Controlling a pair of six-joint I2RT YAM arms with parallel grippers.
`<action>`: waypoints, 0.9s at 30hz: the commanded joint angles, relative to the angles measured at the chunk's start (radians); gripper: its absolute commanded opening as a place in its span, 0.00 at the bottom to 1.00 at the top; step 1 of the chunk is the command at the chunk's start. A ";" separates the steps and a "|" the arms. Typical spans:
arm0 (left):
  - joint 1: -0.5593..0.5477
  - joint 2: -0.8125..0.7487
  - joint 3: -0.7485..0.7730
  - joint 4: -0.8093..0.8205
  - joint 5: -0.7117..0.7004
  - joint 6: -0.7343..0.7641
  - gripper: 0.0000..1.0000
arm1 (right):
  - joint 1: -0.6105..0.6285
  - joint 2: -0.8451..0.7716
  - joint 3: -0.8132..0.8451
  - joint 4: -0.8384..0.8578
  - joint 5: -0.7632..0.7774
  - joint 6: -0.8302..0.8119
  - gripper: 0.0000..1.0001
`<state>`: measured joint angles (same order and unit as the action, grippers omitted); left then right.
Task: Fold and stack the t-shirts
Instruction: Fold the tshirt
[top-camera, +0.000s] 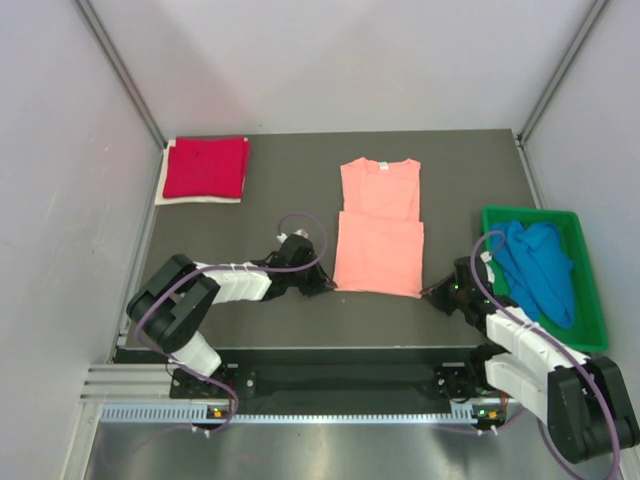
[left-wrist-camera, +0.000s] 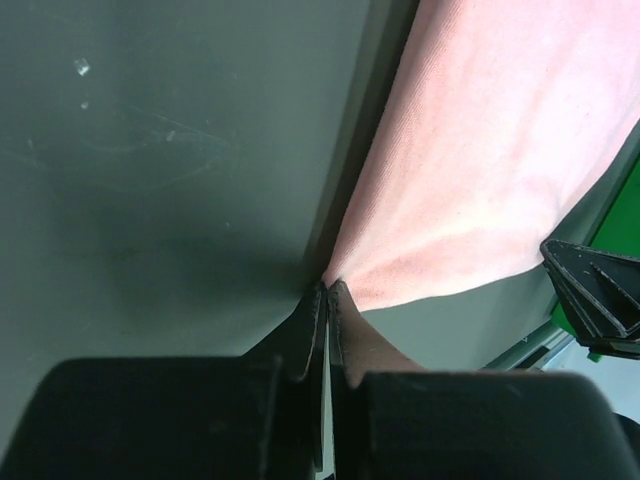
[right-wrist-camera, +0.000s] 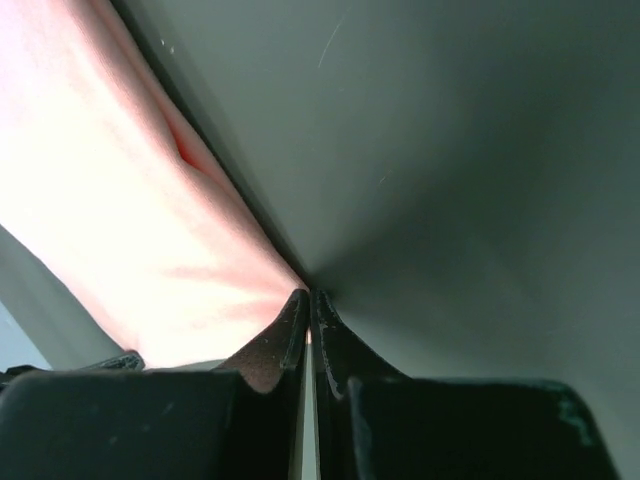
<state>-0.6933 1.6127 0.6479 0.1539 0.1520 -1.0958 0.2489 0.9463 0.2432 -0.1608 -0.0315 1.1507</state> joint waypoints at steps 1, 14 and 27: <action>-0.020 -0.026 0.009 -0.079 -0.045 0.027 0.00 | 0.010 -0.014 0.025 -0.074 0.062 -0.055 0.00; -0.035 -0.119 -0.025 -0.094 -0.092 -0.009 0.47 | 0.018 -0.158 0.010 -0.120 -0.007 0.035 0.57; -0.064 -0.002 -0.011 -0.025 -0.094 -0.053 0.41 | 0.070 -0.047 -0.019 -0.040 -0.002 0.099 0.56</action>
<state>-0.7479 1.5742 0.6342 0.1543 0.0887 -1.1461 0.2932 0.8688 0.2478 -0.2047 -0.0532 1.2293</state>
